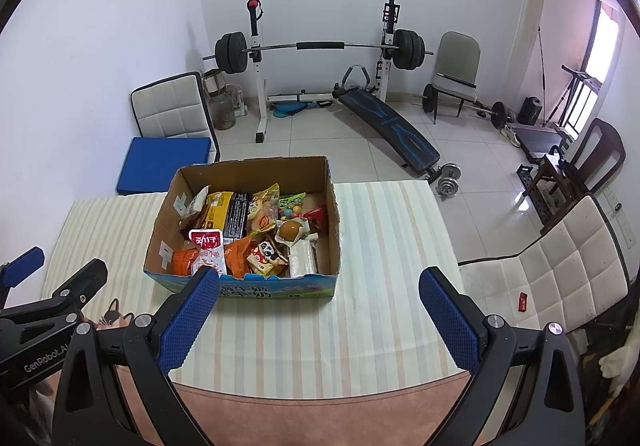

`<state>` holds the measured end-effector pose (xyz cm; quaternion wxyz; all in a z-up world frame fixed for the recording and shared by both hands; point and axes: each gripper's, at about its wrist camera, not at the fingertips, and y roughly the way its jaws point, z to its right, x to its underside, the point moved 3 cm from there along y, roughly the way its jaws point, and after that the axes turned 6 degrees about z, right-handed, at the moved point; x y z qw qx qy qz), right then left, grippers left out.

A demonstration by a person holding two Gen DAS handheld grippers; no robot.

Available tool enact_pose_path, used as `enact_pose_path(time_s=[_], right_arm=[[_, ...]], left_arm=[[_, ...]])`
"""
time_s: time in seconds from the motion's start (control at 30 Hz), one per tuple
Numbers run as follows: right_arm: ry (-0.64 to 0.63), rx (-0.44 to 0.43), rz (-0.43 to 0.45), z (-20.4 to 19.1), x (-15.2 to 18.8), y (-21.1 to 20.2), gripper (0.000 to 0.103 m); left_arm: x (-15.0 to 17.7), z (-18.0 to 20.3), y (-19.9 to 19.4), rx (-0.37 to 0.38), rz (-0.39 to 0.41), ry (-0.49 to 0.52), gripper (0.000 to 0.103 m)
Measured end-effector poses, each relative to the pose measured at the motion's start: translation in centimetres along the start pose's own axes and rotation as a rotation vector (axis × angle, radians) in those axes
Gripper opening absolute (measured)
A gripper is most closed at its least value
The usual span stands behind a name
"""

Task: Organize snacks

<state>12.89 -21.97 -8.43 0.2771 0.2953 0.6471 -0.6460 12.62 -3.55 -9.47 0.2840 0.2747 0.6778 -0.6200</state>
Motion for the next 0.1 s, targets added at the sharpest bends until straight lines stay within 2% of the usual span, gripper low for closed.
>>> enact_pose_path(time_s=[0.1], right_arm=[[-0.001, -0.003, -0.003, -0.06, 0.00, -0.04, 0.102]], left_arm=[[-0.06, -0.23, 0.01, 0.001, 0.001, -0.001, 0.103]])
